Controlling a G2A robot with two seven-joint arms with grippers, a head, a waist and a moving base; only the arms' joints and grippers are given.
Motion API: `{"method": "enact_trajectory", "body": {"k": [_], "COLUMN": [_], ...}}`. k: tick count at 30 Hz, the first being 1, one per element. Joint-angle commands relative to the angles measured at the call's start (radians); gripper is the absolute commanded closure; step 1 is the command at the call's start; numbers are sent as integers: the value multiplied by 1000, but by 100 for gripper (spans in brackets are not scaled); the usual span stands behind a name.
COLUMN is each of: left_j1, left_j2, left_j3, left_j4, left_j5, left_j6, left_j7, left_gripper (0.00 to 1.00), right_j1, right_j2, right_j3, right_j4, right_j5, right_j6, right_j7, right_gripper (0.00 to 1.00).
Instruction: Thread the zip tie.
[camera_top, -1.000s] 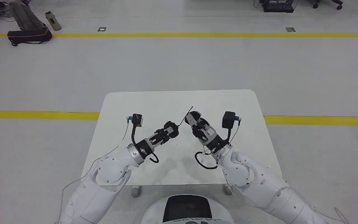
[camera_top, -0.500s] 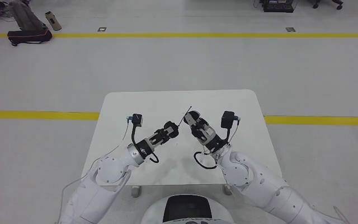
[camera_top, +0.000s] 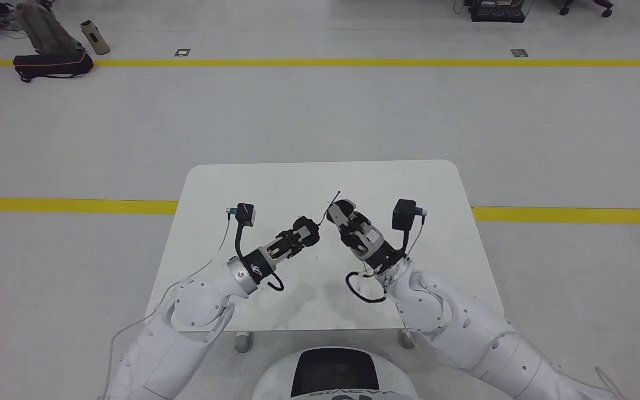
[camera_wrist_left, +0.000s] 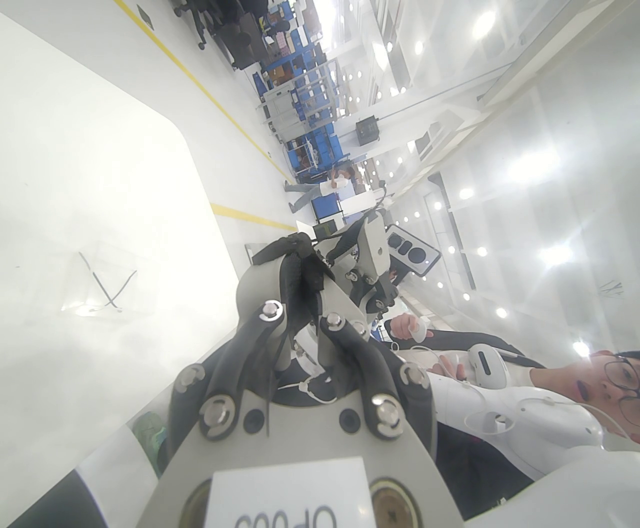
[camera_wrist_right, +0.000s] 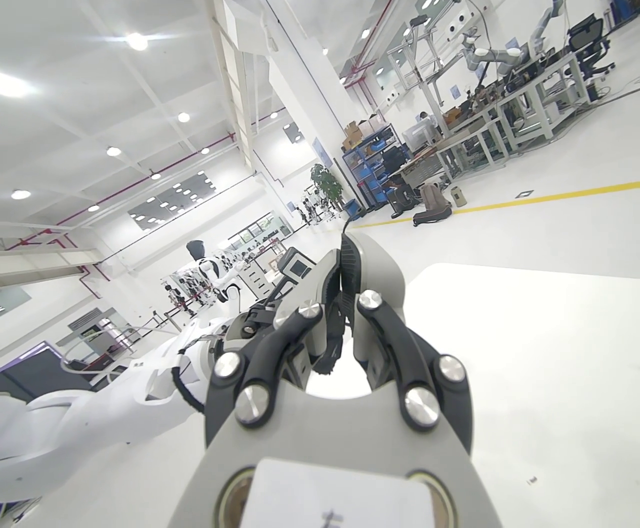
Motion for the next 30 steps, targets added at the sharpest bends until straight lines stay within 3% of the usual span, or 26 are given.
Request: {"method": "enact_trajectory", "body": {"k": [1, 30], "left_j1": [0, 0], "left_j2": [0, 0], "left_j3": [0, 0], "left_j4": [0, 0], "left_j5": [0, 0], "left_j6": [0, 0], "left_j7": [0, 0], "left_gripper": [100, 100], "right_j1": [0, 7], "right_j2": [1, 58], "right_j3": [-4, -40], "right_j4": [-5, -32], "right_j5": [0, 42], "right_j6": [0, 0], "right_j7": [-2, 1], "right_gripper": [100, 100]}}
